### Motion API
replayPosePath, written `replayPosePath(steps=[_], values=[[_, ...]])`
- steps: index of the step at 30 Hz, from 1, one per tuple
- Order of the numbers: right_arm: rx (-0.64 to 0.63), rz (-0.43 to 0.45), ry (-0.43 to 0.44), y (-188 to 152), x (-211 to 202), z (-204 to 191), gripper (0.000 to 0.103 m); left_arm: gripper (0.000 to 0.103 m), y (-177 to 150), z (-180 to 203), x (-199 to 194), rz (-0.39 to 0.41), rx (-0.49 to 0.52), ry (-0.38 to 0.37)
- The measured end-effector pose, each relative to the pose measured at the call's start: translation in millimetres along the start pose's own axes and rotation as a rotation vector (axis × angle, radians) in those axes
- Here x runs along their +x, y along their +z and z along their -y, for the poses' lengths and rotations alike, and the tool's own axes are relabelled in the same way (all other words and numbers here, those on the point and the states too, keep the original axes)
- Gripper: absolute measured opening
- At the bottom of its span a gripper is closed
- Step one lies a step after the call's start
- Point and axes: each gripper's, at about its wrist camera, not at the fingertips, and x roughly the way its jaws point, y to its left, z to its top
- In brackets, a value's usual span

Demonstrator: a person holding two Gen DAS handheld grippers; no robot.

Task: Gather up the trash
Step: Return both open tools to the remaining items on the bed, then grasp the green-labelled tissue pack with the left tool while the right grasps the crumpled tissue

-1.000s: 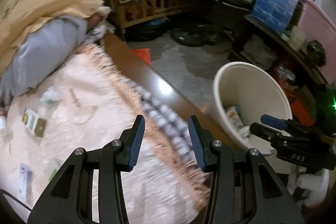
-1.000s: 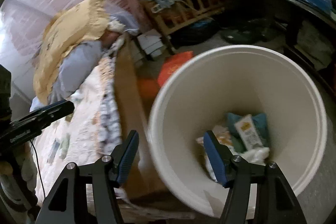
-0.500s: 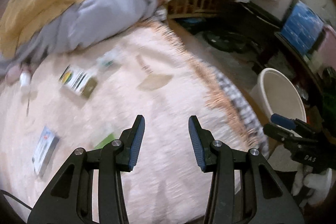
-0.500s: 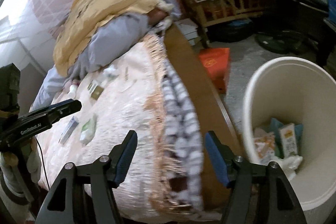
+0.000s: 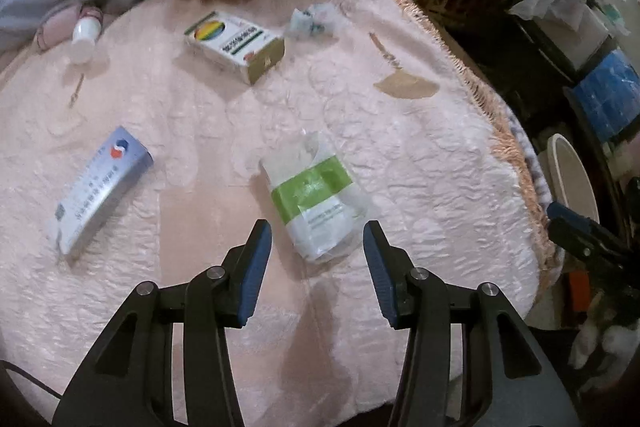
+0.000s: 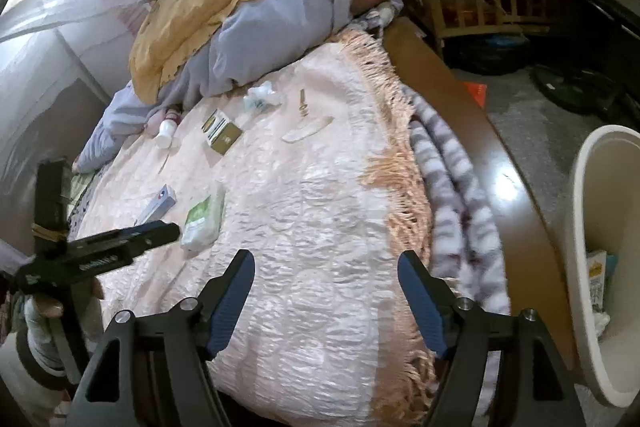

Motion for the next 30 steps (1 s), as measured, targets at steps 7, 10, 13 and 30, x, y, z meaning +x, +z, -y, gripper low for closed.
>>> replayPosePath(steps=[7,10,13,30], values=[[-0.031,-0.021,0.003,5,12,-11,0.074,0.050,12,2,22,0.000,-0.038,-0.028],[-0.042,-0.027,0.006,9,18,-16,0.074,0.050,20,-3,26,0.018,-0.062,-0.028],[-0.058,-0.034,0.010,16,26,-23,0.074,0.050,26,-10,34,0.003,-0.106,-0.049],[-0.168,-0.059,-0.007,62,86,-66,0.074,0.013,31,-35,17,0.032,-0.051,-0.085]])
